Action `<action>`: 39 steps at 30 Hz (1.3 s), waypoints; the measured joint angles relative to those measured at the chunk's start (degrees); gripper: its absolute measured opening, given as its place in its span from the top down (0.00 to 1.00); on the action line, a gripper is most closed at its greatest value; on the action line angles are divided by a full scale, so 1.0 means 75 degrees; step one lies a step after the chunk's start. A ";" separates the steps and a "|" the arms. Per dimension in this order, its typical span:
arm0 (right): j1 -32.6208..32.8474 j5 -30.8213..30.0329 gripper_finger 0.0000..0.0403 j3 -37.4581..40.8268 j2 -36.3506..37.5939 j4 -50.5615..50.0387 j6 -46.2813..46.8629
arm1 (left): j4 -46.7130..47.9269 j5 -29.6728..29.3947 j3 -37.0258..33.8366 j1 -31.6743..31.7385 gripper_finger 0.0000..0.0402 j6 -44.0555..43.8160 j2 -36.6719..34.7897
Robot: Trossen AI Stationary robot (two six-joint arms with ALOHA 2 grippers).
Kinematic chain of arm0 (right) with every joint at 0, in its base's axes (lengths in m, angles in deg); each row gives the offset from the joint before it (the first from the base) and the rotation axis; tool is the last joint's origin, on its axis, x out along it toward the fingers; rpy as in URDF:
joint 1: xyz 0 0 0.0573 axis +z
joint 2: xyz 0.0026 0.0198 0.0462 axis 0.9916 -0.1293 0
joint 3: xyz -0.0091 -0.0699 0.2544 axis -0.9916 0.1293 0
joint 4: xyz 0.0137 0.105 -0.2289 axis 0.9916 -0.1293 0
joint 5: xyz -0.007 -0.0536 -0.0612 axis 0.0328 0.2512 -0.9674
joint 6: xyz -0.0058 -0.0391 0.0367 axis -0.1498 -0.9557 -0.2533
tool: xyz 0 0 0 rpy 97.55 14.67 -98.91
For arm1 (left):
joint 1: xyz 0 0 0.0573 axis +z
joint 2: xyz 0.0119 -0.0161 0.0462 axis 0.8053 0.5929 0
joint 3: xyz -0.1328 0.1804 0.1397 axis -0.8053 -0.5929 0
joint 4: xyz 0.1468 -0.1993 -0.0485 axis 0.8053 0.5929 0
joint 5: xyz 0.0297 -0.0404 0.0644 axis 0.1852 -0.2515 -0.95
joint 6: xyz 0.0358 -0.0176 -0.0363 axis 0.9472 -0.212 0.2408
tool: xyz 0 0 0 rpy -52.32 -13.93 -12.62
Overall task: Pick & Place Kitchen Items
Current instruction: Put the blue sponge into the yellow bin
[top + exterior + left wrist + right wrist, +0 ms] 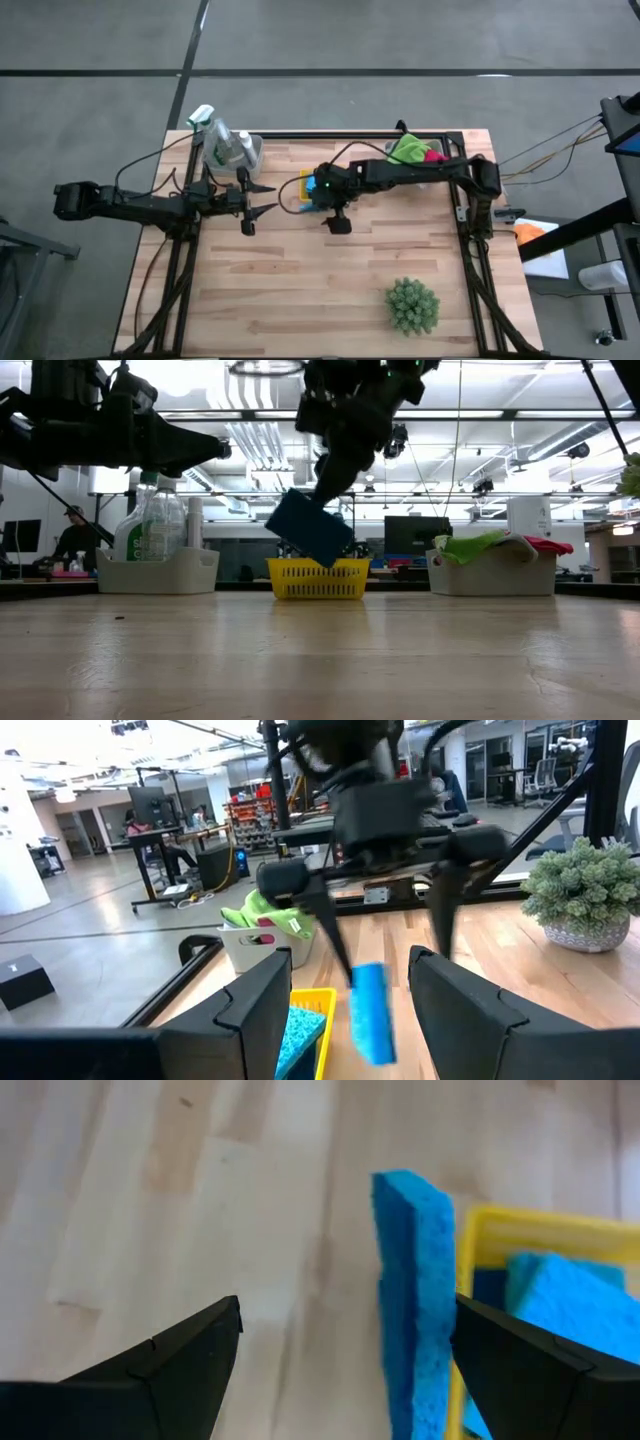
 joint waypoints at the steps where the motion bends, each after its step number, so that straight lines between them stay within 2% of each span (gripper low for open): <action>1: -0.0073 -0.0003 0.14 0.0027 0.0000 -0.0018 -0.0004 | 0.0002 0.0001 0.0000 0.0000 0.50 0.0000 0.0000; 10: -0.0562 0.0143 0.14 0.0265 0.0000 0.0190 -0.0139 | 0.0003 0.0000 0.0000 0.0000 0.50 0.0000 0.0000; 20: -0.0973 -0.1214 0.14 0.0508 0.0000 0.0369 -0.0324 | 0.0026 0.0001 0.0000 0.0003 0.50 0.0000 0.0000; 24: -0.0973 -0.2201 0.14 0.0508 0.0000 0.0504 -0.0380 | 0.0026 -0.0001 0.0000 0.0002 0.50 0.0001 0.0000; 28: -0.0943 -0.2372 0.14 0.0505 0.0000 0.0506 -0.0293 | 0.0037 0.0001 0.0000 0.0000 0.50 0.0001 0.0000; 32: -0.0758 -0.2015 0.14 0.0505 0.0000 0.0509 -0.0102 | 0.0066 0.0001 0.0000 0.0000 0.50 0.0003 0.0000; 39: -0.0176 -0.0281 0.14 0.0753 0.0003 0.1279 0.0310 | 0.0119 -0.0002 0.0000 0.0000 0.50 0.0003 0.0000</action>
